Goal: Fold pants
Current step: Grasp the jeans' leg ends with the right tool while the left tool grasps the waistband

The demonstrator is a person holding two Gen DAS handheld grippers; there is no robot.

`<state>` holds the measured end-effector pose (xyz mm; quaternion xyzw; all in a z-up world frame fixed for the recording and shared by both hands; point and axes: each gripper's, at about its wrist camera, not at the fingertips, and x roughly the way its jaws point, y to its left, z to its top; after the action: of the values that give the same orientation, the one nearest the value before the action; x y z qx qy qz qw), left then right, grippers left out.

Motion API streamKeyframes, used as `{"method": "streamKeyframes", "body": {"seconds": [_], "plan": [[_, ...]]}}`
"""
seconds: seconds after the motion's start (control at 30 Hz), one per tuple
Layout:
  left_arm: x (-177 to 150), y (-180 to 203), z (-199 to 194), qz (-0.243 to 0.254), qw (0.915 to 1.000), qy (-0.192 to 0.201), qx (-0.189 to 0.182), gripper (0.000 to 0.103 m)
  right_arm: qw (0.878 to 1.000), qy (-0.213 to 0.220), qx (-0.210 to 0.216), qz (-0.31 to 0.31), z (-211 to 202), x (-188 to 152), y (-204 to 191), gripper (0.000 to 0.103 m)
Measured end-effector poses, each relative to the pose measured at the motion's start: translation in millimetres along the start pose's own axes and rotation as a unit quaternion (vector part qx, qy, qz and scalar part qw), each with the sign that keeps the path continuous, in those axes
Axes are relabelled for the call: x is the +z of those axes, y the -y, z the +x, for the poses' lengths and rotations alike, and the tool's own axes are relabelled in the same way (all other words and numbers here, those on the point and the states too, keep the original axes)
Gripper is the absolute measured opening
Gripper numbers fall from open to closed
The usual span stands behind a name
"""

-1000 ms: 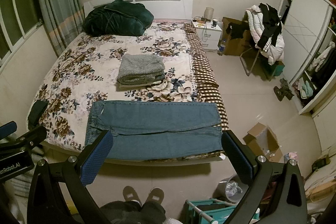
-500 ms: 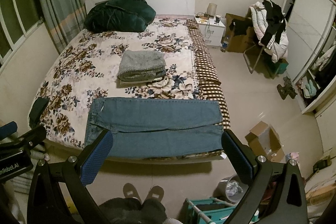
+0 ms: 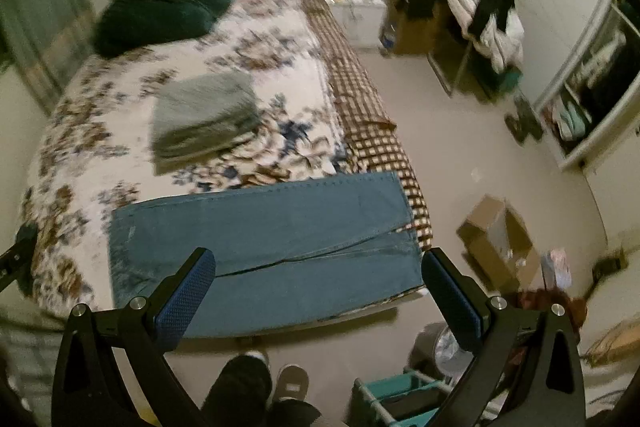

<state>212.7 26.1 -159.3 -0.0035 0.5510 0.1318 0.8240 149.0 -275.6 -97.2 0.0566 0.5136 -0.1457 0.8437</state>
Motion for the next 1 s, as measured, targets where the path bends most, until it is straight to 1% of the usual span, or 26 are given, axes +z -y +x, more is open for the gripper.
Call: {"method": "streamKeyframes", "body": {"seconds": [0.1, 0.13, 0.17, 0.23, 0.27, 0.33, 0.4, 0.47, 0.5, 0.53, 0.6, 0.67, 0.7, 0.77, 0.8, 0.83, 0.9, 0.97, 1.0], "plan": [[28.4, 10.9, 67.2, -0.008, 0.9992, -0.038, 0.011, 0.103, 0.999, -0.032, 0.000, 0.033, 84.6, 30.0, -2.7, 0.103], [39.8, 16.6, 98.2, -0.010, 0.9982, -0.057, 0.016, 0.103, 0.998, -0.042, -0.003, 0.042, 114.3, 40.0, -5.2, 0.103], [46.5, 20.2, 116.0, -0.010, 0.9976, -0.066, 0.019, 0.103, 0.997, -0.052, -0.009, 0.052, 140.4, 47.3, -6.3, 0.103], [63.2, 31.7, 165.4, -0.011, 0.9958, -0.085, 0.031, 0.103, 0.994, -0.082, -0.007, 0.078, 206.9, 65.2, -8.9, 0.103], [70.3, 35.4, 182.9, -0.011, 0.9949, -0.093, 0.037, 0.103, 0.992, -0.094, -0.013, 0.088, 236.2, 71.8, -9.1, 0.103], [85.7, 47.5, 231.8, -0.015, 0.9923, -0.114, 0.045, 0.103, 0.987, -0.119, -0.020, 0.107, 295.7, 81.2, -9.5, 0.103], [98.1, 53.4, 271.8, -0.027, 0.9894, -0.134, 0.050, 0.103, 0.980, -0.147, -0.031, 0.129, 360.3, 90.2, -7.4, 0.103], [108.0, 59.2, 311.1, -0.041, 0.9854, -0.157, 0.053, 0.103, 0.973, -0.172, -0.037, 0.149, 414.0, 93.2, -2.5, 0.103], [112.7, 61.1, 328.4, -0.051, 0.9835, -0.167, 0.049, 0.103, 0.970, -0.181, -0.039, 0.157, 433.4, 92.7, 0.6, 0.103], [118.0, 62.0, 350.1, -0.065, 0.9801, -0.183, 0.042, 0.103, 0.966, -0.192, -0.036, 0.171, 462.2, 94.5, 4.2, 0.103], [125.2, 61.6, 385.9, -0.097, 0.9726, -0.208, 0.035, 0.103, 0.958, -0.213, -0.033, 0.192, 494.9, 91.7, 13.7, 0.103], [127.3, 59.4, 420.9, -0.139, 0.9619, -0.234, 0.023, 0.103, 0.947, -0.228, -0.033, 0.224, 535.4, 90.1, 25.0, 0.103], [127.0, 59.8, 434.9, -0.153, 0.9568, -0.246, 0.022, 0.103, 0.942, -0.235, -0.035, 0.237, 541.4, 84.0, 32.8, 0.103], [123.2, 56.1, 461.0, -0.180, 0.9454, -0.271, 0.021, 0.103, 0.930, -0.247, -0.038, 0.268, 569.5, 78.1, 43.3, 0.103], [119.9, 53.7, 470.3, -0.187, 0.9407, -0.282, 0.027, 0.103, 0.926, -0.251, -0.040, 0.278, 579.4, 76.0, 47.7, 0.103], [116.3, 51.1, 476.9, -0.191, 0.9376, -0.288, 0.033, 0.103, 0.921, -0.256, -0.043, 0.290, 590.5, 73.5, 51.9, 0.103], [110.0, 45.5, 483.7, -0.194, 0.9346, -0.294, 0.049, 0.103, 0.910, -0.265, -0.040, 0.316, 606.8, 67.8, 58.6, 0.103], [104.1, 38.5, 485.0, -0.201, 0.9334, -0.291, 0.059, 0.103, 0.903, -0.269, -0.042, 0.334, 618.9, 63.9, 62.6, 0.103], [101.6, 35.7, 483.9, -0.204, 0.9333, -0.289, 0.063, 0.101, 0.900, -0.268, -0.042, 0.341, 623.3, 62.4, 65.3, 0.103]]}}
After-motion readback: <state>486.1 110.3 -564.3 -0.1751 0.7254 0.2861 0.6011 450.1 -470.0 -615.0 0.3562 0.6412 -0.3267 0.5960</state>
